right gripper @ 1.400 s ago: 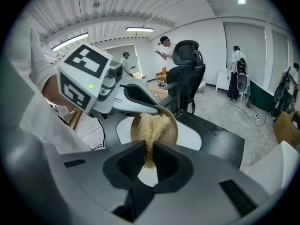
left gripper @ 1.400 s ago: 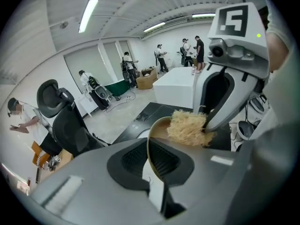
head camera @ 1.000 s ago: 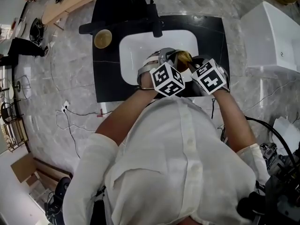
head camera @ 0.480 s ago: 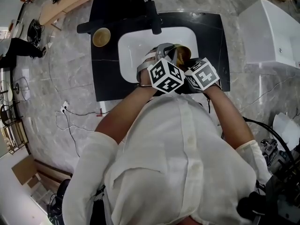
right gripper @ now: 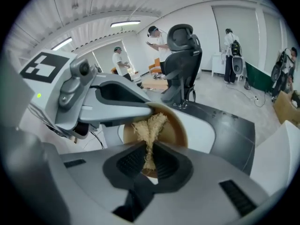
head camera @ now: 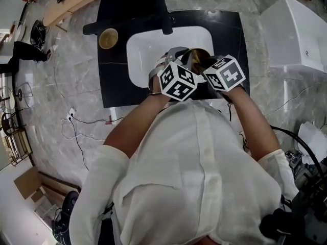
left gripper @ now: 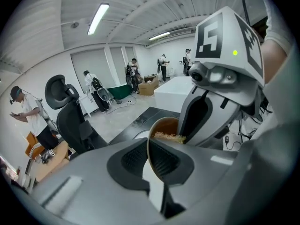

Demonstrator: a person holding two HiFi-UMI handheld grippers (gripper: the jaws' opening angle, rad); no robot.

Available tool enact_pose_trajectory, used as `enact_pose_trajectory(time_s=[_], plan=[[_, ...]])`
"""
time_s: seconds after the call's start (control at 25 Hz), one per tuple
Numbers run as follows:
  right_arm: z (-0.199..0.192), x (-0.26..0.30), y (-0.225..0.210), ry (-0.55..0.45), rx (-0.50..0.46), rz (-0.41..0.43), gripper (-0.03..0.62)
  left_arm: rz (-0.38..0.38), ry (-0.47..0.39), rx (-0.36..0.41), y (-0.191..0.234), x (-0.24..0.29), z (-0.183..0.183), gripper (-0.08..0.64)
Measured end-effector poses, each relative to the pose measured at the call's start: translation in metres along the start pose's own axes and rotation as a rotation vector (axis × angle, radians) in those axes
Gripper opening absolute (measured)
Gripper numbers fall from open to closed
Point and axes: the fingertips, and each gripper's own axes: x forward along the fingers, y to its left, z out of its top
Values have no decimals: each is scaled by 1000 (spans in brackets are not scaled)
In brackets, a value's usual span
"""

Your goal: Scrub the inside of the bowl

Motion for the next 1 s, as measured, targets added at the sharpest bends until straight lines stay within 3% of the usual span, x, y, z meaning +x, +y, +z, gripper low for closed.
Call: enact_pose_trajectory(time_s=[0.28,0.48,0.72,1.0], plan=[[-8,-10,-22,62,-21,-79,37,6,34,-26,-8,4,-3,15],[-18,-10,-27,95,1,-76,37,33,56,23,-12,10,-6,15],[-36,-5,-29,102,102,-29,37,85,69,107,-9,14,-6,15],[-51,13,-12,119,184,72,37,94,65,114,-5,15,-6,17]])
